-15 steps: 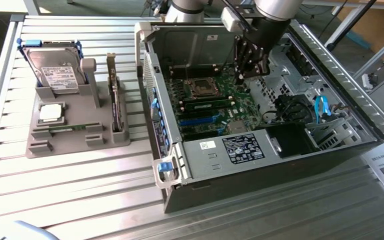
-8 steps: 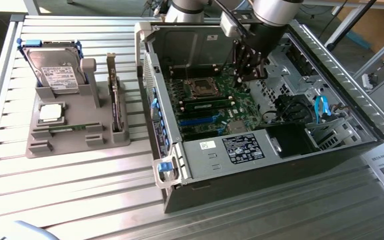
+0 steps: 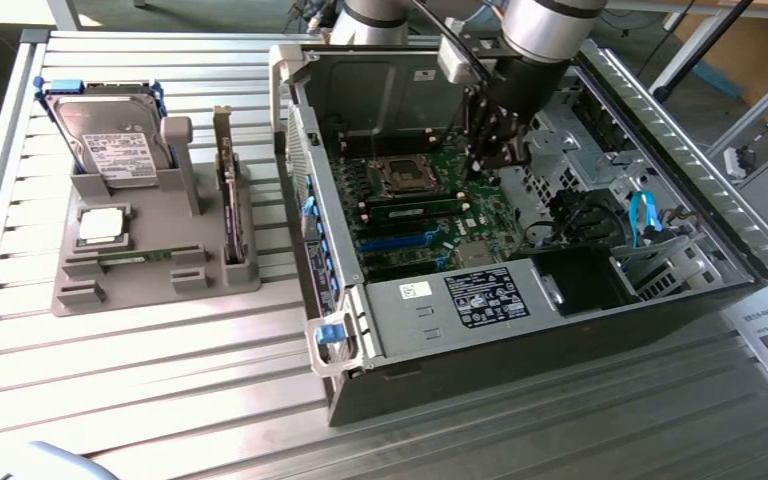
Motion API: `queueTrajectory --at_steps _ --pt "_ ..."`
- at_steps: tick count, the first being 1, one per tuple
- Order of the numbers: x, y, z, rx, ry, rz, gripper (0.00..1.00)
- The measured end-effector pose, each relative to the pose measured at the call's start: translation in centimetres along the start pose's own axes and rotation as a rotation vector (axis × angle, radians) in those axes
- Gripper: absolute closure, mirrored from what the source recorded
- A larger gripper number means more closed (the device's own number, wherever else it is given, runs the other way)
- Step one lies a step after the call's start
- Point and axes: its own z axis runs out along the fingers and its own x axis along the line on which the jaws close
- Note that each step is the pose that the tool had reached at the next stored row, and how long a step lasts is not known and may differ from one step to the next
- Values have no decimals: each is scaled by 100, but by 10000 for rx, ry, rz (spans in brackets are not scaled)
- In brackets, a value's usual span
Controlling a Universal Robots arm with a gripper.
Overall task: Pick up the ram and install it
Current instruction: 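Press down the ram until it locks into place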
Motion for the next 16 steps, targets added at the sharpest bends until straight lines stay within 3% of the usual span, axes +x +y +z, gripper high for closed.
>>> queueTrajectory --at_steps 16 --pt "7 -11 185 0 0 0 90"
